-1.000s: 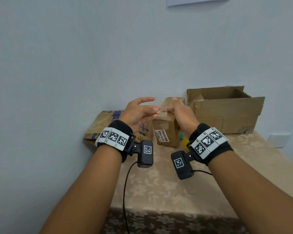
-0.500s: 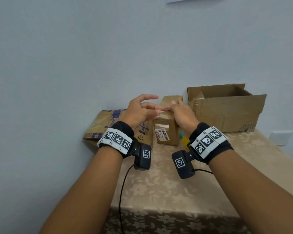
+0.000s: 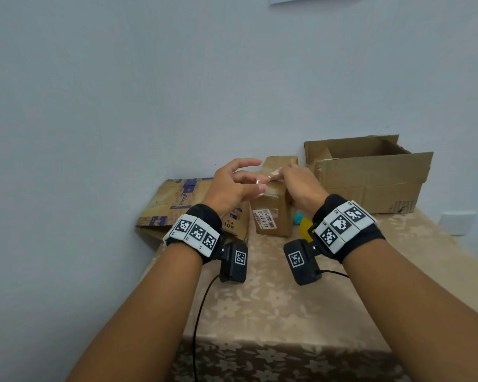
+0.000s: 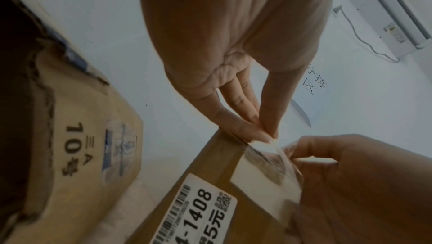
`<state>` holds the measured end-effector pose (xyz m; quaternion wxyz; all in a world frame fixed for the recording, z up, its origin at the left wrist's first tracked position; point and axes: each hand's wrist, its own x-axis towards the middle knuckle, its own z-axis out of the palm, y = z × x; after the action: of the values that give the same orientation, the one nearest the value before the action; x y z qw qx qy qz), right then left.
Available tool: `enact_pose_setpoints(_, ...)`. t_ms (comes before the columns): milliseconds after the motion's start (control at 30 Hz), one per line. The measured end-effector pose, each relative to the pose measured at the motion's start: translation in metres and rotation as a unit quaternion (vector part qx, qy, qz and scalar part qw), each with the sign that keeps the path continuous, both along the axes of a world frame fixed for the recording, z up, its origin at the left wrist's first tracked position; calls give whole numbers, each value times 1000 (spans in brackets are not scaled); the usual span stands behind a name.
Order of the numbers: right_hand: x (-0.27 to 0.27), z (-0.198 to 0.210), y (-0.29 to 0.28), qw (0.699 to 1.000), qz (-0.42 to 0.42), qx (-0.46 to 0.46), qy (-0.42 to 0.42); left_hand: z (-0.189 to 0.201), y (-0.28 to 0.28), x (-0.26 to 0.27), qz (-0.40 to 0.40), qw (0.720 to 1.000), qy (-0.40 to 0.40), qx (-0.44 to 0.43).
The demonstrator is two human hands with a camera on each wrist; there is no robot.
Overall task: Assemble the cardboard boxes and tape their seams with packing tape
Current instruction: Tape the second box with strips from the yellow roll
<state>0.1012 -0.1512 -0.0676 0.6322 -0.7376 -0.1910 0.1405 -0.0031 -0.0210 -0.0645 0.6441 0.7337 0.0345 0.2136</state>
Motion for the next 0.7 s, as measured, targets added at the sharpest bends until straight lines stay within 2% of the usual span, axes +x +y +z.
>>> enact_pose_setpoints(167, -4, 3, -4, 1000, 16, 14, 17, -1, 3, 0, 6, 1000, 1, -23)
enact_pose_setpoints(300, 2, 0, -7, 999, 38, -11, 8, -3, 3, 0, 8, 1000, 0, -20)
enact_pose_setpoints(400, 2, 0, -6, 997, 54, -45, -24, -3, 6, -1, 17, 999, -4, -34)
enact_pose_setpoints(567, 6, -8, -8, 994, 63, -53, -68, 3, 19, -7, 39, 992, -36, -116)
enact_pose_setpoints(700, 11, -13, -8, 994, 59, -47, -81, 4, 18, -8, 26, 993, -27, -115)
